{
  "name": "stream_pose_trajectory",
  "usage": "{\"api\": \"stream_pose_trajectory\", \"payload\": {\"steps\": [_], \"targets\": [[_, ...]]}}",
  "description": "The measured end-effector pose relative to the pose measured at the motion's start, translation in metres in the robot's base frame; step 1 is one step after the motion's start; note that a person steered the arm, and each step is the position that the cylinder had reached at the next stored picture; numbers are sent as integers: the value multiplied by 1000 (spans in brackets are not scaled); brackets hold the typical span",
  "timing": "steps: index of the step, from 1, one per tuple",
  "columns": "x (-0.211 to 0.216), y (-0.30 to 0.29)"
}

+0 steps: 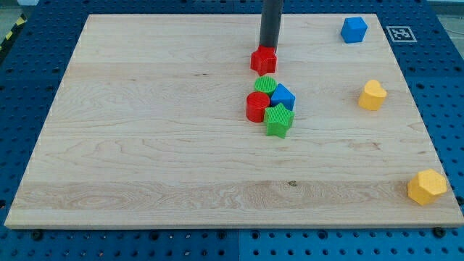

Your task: Move the red star to the left of the green circle

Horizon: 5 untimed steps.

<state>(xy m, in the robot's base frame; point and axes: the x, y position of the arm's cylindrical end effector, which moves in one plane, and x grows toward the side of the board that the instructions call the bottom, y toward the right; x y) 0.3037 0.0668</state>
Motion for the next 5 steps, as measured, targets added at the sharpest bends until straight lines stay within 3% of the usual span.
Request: {"api": "stream_pose_trajectory", "payload": {"steps": [2,5], "targets": [[26,15],[32,-39]]}}
